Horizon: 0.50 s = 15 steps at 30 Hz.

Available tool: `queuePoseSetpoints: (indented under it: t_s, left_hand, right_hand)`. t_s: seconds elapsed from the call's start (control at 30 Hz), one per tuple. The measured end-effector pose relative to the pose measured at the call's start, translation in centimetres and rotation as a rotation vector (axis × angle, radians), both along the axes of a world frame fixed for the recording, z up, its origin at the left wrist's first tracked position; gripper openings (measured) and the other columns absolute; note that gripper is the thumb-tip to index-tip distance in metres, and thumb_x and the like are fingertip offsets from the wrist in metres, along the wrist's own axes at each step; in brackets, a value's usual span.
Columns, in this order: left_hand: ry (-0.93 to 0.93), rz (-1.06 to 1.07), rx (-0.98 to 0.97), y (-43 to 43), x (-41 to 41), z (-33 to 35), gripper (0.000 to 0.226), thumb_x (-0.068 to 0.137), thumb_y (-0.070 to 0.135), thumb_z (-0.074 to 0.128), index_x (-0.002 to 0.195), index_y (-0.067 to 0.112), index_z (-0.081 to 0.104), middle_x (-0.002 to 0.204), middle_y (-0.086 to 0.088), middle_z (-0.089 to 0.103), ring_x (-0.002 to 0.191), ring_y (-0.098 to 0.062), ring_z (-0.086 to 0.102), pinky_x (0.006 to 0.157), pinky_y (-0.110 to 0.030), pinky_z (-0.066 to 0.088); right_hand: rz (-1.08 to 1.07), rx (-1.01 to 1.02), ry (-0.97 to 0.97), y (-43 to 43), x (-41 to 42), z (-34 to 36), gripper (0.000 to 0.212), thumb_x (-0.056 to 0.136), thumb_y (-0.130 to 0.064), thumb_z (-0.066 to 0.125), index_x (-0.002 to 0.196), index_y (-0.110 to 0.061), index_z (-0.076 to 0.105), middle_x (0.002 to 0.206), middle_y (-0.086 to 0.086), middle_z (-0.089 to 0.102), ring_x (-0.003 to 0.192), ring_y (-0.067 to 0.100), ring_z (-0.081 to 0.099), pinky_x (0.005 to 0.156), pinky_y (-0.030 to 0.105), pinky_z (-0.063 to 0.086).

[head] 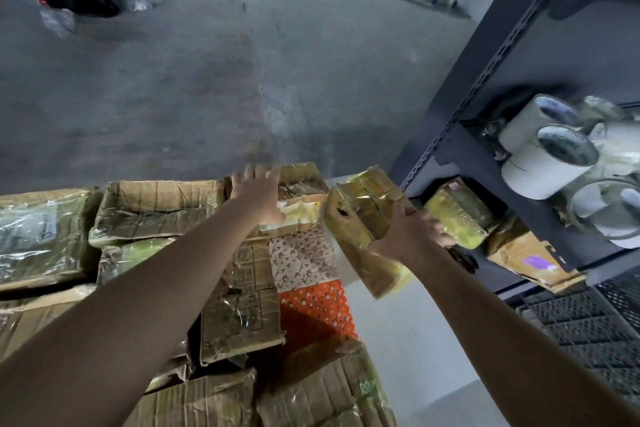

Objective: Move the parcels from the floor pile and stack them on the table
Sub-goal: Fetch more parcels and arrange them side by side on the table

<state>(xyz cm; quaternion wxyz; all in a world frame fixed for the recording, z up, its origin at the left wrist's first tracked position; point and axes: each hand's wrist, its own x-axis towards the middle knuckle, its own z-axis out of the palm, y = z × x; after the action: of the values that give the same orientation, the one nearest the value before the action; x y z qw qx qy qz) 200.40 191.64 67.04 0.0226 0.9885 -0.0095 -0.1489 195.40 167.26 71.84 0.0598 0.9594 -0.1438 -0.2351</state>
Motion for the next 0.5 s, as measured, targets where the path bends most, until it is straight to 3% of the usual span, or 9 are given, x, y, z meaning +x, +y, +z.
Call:
queuePoseSetpoints:
  t_s: [0.2, 0.3, 0.5]
  left_hand:
    - [-0.046, 0.046, -0.024, 0.0, -1.4, 0.0, 0.089, 0.085, 0.033, 0.066, 0.153, 0.021, 0.008, 0.157, -0.016, 0.015, 0.145, -0.036, 0.012, 0.117, -0.056, 0.017]
    - [-0.049, 0.066, -0.029, -0.2, -1.9, 0.5, 0.075, 0.088, 0.028, 0.062, 0.15, 0.015, 0.021, 0.153, -0.017, 0.022, 0.143, -0.035, 0.019, 0.115, -0.054, 0.022]
    - [-0.055, 0.038, -0.059, 0.4, -3.4, 0.3, 0.062, 0.093, 0.024, 0.051, 0.148, 0.015, 0.025, 0.153, -0.017, 0.023, 0.142, -0.037, 0.019, 0.113, -0.051, 0.028]
  right_hand:
    - [0.007, -0.002, 0.071, -0.4, -3.4, 1.3, 0.108, 0.072, -0.059, 0.066, 0.152, -0.029, 0.0, 0.151, 0.024, 0.019, 0.134, 0.049, 0.027, 0.104, 0.068, 0.028]
    - [0.05, 0.007, 0.083, 0.7, -4.8, 1.6, 0.109, 0.072, -0.059, 0.068, 0.153, -0.031, 0.0, 0.151, 0.022, 0.021, 0.133, 0.049, 0.029, 0.105, 0.069, 0.026]
    - [0.099, 0.005, 0.109, 4.5, -6.2, 0.3, 0.114, 0.07, -0.08, 0.057, 0.153, -0.025, 0.001, 0.148, 0.027, 0.024, 0.131, 0.051, 0.031, 0.102, 0.072, 0.027]
